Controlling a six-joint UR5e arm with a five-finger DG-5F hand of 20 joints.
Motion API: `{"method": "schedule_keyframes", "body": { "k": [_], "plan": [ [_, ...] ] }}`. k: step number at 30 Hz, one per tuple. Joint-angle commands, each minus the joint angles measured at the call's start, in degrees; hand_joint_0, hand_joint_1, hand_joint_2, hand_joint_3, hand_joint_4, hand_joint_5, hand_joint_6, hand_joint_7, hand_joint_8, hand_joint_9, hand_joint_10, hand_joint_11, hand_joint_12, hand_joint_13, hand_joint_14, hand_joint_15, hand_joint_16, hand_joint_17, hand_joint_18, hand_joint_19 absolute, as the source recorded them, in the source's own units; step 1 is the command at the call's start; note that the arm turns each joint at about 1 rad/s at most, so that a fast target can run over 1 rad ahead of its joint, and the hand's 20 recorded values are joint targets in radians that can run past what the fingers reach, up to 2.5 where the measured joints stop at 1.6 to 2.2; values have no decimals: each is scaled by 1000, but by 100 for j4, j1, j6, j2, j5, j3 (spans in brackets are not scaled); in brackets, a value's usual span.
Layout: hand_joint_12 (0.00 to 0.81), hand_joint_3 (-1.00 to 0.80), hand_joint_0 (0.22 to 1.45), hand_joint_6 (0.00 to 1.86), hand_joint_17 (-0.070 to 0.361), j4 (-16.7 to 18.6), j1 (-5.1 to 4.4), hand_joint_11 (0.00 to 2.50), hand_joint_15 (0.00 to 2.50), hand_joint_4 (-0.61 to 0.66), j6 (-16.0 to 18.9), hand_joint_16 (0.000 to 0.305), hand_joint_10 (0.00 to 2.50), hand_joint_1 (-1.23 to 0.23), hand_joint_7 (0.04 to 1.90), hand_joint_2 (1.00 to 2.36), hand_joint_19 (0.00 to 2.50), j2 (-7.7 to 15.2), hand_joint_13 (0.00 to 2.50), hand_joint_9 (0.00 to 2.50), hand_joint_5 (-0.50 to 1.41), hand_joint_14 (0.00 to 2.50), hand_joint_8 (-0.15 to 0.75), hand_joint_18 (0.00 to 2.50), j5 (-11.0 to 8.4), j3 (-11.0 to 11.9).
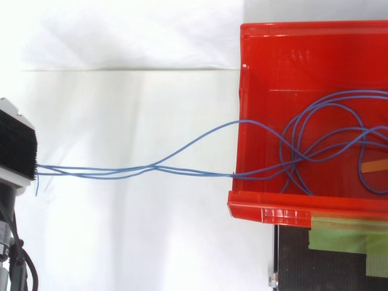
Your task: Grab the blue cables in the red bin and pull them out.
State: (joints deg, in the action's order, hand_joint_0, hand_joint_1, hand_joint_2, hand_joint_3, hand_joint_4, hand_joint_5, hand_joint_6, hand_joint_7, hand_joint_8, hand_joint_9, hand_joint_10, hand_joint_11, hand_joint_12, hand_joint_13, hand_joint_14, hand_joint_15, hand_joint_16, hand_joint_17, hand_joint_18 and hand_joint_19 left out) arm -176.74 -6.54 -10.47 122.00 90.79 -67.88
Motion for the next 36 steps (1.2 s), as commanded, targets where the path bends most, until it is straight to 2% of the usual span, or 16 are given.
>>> {"method": "schedule_keyframes", "body": {
  "k": [1, 15, 32, 36],
  "plan": [
    [311, -1000, 781, 658, 97, -10, 3, 1620, 1288, 128, -3, 43, 611, -954, 618, 1000, 1585, 0, 1240, 1235, 771, 1503, 212, 1268, 0, -6],
    [343, -1000, 688, 638, 113, -10, 3, 1559, 1201, 159, -3, 50, 622, -850, 602, 1000, 1557, 0, 1228, 1226, 780, 1591, 244, 1293, 0, 3],
    [341, -1000, 696, 664, 113, -27, 3, 1572, 1202, 168, 6, 50, 555, -929, 601, 1000, 1559, 0, 1219, 1205, 745, 1584, 238, 1273, 0, 3],
    [336, -1000, 704, 725, 113, -36, 3, 1576, 1215, 170, 6, 50, 552, -947, 566, 1000, 1564, 0, 1211, 1197, 712, 1575, 243, 1269, 0, 3]
  ]
}}
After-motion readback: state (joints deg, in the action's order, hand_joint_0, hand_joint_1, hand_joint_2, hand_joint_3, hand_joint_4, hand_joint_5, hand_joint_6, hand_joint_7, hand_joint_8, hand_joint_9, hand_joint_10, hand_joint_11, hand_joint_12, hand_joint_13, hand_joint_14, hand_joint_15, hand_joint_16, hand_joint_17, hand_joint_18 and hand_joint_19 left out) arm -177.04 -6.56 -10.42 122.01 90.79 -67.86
